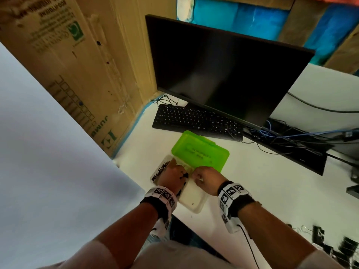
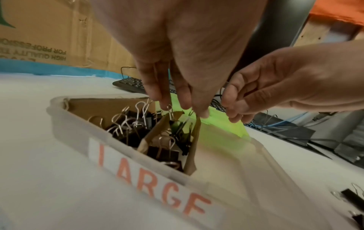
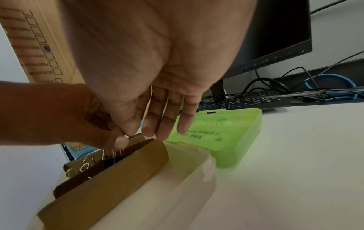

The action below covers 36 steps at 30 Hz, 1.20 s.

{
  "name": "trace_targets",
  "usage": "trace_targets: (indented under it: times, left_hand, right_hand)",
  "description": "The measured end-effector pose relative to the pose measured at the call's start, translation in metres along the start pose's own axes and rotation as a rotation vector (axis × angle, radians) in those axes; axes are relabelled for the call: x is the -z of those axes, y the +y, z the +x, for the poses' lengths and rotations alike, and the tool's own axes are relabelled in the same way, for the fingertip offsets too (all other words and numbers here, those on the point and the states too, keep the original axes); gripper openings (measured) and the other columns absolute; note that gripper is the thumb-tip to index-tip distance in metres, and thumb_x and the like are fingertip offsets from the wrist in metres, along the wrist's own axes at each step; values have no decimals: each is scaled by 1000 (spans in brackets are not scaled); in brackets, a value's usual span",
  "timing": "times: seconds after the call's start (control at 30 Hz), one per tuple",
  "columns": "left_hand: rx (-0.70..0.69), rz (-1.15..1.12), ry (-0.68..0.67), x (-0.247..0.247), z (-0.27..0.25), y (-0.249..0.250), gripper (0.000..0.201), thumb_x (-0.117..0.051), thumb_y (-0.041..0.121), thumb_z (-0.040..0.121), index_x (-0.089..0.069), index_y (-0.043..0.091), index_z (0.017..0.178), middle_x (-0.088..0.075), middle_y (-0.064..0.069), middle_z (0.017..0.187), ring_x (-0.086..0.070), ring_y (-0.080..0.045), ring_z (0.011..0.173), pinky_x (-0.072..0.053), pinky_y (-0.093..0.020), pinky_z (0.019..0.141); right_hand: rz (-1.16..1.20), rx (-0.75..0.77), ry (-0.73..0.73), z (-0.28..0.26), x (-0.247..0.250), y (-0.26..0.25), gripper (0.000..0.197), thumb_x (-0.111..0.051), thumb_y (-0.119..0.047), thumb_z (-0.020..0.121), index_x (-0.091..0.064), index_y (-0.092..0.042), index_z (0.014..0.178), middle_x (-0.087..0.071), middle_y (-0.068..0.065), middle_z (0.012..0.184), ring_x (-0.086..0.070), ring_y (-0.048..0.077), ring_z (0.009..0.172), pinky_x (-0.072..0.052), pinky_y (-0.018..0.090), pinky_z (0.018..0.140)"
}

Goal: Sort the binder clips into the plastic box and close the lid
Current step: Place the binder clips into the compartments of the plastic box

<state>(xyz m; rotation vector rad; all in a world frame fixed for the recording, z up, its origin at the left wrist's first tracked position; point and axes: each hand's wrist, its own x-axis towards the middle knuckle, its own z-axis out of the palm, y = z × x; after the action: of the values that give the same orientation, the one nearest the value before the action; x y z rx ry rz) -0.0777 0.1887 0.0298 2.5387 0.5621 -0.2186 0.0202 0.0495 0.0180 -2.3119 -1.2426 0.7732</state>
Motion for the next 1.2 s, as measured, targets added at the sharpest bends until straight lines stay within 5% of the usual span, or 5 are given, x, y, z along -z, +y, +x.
trace_targets:
  times: [0.2,0.37,0.7,1.0,1.2]
  left_hand:
    - [-139,45,62,-12,-1,23,22,-51,31,90,-64,17,101,-65,-7,105,-56,-27,104,-45,-39,92]
    - [-334,-51,-190,-59,6,76,28,-57,27,89,-59,19,116,-58,-4,116,-49,-21,114,-42,-38,97]
    - [-464,179,-616,-149,-2,129,115,-88,27,54,-15,41,141,-11,9,151,-34,-25,132,-41,-46,105]
    - [-524,137,-542,-166,-2,149,55,-71,7,74,-50,22,123,-39,-3,127,-54,-26,105,-48,-41,95]
    - [-483,189,-540,-159,6,146,35,-74,13,75,-58,13,107,-50,-6,114,-55,-26,99,-45,-33,87]
  right_hand:
    - [74,-55,98,-28,7,21,20,-54,-10,85,-65,-14,101,-66,6,104,-60,23,96,-38,20,80]
    - [98,-226,204,-88,13,68,18,-56,-11,84,-66,-15,99,-64,5,102,-58,23,99,-39,23,85]
    - [51,-738,133,-216,5,142,32,-60,-21,82,-52,-28,113,-46,-2,117,-50,20,114,-46,38,95]
    - [85,-344,-10,-216,-38,113,37,-64,-26,82,-54,-29,118,-48,-3,126,-49,17,111,-44,34,94]
    - [-49,-360,80,-216,-45,121,14,-53,-22,87,-63,-22,97,-64,2,105,-59,26,99,-49,36,78]
